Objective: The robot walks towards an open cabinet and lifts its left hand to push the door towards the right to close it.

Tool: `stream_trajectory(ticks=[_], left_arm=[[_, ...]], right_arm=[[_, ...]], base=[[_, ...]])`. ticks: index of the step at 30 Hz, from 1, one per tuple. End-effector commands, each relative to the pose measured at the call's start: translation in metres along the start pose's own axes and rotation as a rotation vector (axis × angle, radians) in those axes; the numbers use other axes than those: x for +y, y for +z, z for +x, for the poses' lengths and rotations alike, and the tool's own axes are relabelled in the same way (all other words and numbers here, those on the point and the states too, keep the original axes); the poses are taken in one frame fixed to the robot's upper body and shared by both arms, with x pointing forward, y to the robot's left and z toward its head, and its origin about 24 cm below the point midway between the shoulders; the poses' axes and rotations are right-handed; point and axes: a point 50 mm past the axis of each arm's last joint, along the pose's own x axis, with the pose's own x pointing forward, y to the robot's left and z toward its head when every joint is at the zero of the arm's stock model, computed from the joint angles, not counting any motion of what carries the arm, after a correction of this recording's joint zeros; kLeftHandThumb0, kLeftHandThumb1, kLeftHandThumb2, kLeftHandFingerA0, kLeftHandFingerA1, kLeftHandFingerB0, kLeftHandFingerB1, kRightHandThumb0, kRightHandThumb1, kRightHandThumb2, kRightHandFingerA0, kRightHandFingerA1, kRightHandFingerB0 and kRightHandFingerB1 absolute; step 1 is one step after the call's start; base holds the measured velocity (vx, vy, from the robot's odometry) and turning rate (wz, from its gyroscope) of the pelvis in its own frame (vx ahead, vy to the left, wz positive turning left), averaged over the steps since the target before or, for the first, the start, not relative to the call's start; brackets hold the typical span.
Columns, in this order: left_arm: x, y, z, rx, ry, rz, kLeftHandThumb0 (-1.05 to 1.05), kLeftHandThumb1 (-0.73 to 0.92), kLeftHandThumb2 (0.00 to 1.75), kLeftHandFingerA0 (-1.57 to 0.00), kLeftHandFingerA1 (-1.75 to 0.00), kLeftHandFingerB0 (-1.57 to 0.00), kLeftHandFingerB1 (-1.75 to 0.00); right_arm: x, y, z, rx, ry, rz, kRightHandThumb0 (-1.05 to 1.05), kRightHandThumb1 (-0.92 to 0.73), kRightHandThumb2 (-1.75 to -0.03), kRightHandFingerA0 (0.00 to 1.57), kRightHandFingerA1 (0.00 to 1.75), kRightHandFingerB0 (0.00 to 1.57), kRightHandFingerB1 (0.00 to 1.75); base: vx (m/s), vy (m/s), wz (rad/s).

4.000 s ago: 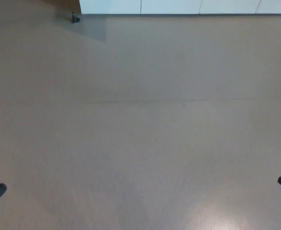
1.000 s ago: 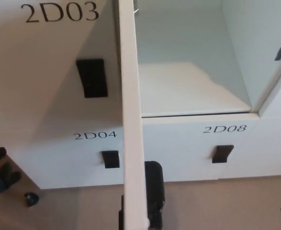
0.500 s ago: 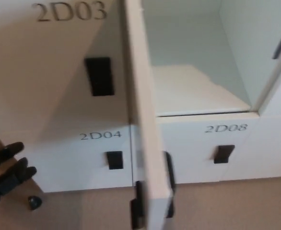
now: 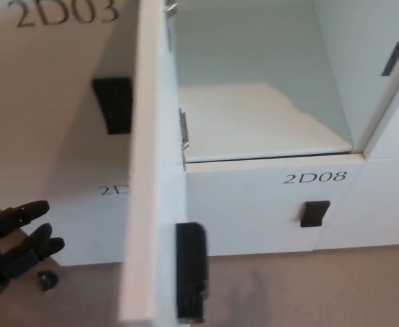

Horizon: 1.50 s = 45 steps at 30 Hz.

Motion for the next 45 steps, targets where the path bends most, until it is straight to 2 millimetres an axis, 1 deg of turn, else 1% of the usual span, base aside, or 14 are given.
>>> stream_trajectory(ticks=[1,5,7,15,16,21,35,36,38,39,41,42,44,45], left_arm=[[0.004,-0.002,-0.006,-0.008,-0.007,0.050,-0.42,0.59,0.59,-0.80,-0.53,-0.62,-0.47],[0.003,-0.001,-0.008,-0.020,-0.015,0.072,-0.43,0.60,0.60,-0.80,-0.53,-0.61,-0.47],[0.003,-0.002,-0.008,-0.019,-0.015,0.080,-0.42,0.57,0.59,-0.82,-0.54,-0.64,-0.48],[0.002,-0.002,-0.008,-0.021,-0.023,0.099,-0.43,0.56,0.59,-0.84,-0.54,-0.64,-0.48],[0.002,-0.001,-0.008,-0.024,-0.023,0.098,-0.40,0.59,0.58,-0.84,-0.52,-0.67,-0.48],[0.001,0.000,-0.008,-0.027,-0.030,0.102,-0.40,0.59,0.58,-0.84,-0.52,-0.67,-0.48],[-0.002,0.008,-0.005,-0.043,-0.049,0.115,-0.41,0.58,0.58,-0.83,-0.52,-0.67,-0.48],[-0.003,0.006,-0.008,-0.038,-0.096,0.155,-0.44,0.59,0.58,-0.76,-0.47,-0.64,-0.45],[-0.005,0.005,-0.012,-0.029,-0.157,0.203,-0.44,0.59,0.58,-0.76,-0.47,-0.64,-0.45],[-0.013,0.009,-0.020,-0.046,-0.320,0.289,-0.45,0.57,0.58,-0.80,-0.45,-0.75,-0.44],[-0.025,0.013,-0.032,-0.053,-0.520,0.384,-0.45,0.57,0.58,-0.80,-0.45,-0.75,-0.44],[-0.037,0.018,-0.041,-0.062,-0.663,0.466,-0.49,0.54,0.57,-0.85,-0.45,-0.80,-0.45],[-0.051,0.021,-0.051,-0.069,-0.796,0.542,-0.49,0.54,0.57,-0.85,-0.45,-0.80,-0.45],[-0.072,0.029,-0.061,-0.073,-0.963,0.632,-0.49,0.59,0.59,-0.82,-0.44,-0.78,-0.44]], right_arm=[[-0.006,-0.002,-0.001,0.013,-0.020,-0.008,-0.34,-0.68,-0.60,0.71,0.49,0.55,0.43],[-0.006,-0.001,0.000,0.014,-0.020,-0.014,-0.34,-0.68,-0.60,0.72,0.49,0.54,0.43],[-0.006,-0.003,-0.001,0.015,-0.018,-0.017,-0.32,-0.69,-0.60,0.70,0.49,0.54,0.44],[-0.008,-0.006,-0.003,0.021,-0.015,-0.034,-0.33,-0.69,-0.60,0.68,0.48,0.54,0.43],[-0.008,-0.006,-0.003,0.020,-0.013,-0.036,-0.32,-0.68,-0.60,0.68,0.48,0.54,0.43],[-0.008,-0.006,-0.003,0.021,-0.009,-0.038,-0.33,-0.68,-0.60,0.67,0.48,0.54,0.43],[-0.006,-0.001,-0.001,0.013,-0.008,-0.041,-0.34,-0.67,-0.59,0.70,0.49,0.56,0.45],[-0.007,-0.003,-0.002,0.016,-0.007,-0.048,-0.34,-0.68,-0.59,0.70,0.49,0.57,0.45],[-0.009,-0.006,-0.004,0.020,-0.006,-0.056,-0.34,-0.68,-0.59,0.70,0.49,0.57,0.45],[-0.010,-0.009,-0.005,0.028,-0.001,-0.060,-0.34,-0.69,-0.59,0.68,0.49,0.56,0.45],[-0.011,-0.012,-0.007,0.037,0.005,-0.062,-0.34,-0.69,-0.59,0.68,0.49,0.56,0.45],[-0.012,-0.013,-0.007,0.045,0.008,-0.064,-0.33,-0.69,-0.59,0.68,0.48,0.53,0.43],[-0.014,-0.014,-0.008,0.053,0.010,-0.065,-0.33,-0.69,-0.59,0.68,0.48,0.53,0.43],[-0.015,-0.015,-0.008,0.057,0.009,-0.069,-0.33,-0.69,-0.59,0.70,0.48,0.55,0.43]], base=[[0.10,-0.137,0.00],[0.02,-0.049,-0.02],[-0.03,0.086,-0.10],[0.01,0.178,0.05],[-0.01,0.153,0.19],[-0.02,0.046,0.07],[0.00,0.000,0.00],[0.00,0.000,0.00],[0.00,0.000,0.00],[0.00,0.000,0.00],[0.00,0.000,0.00],[0.00,0.000,0.00],[0.00,0.000,0.00],[0.00,0.000,0.00]])
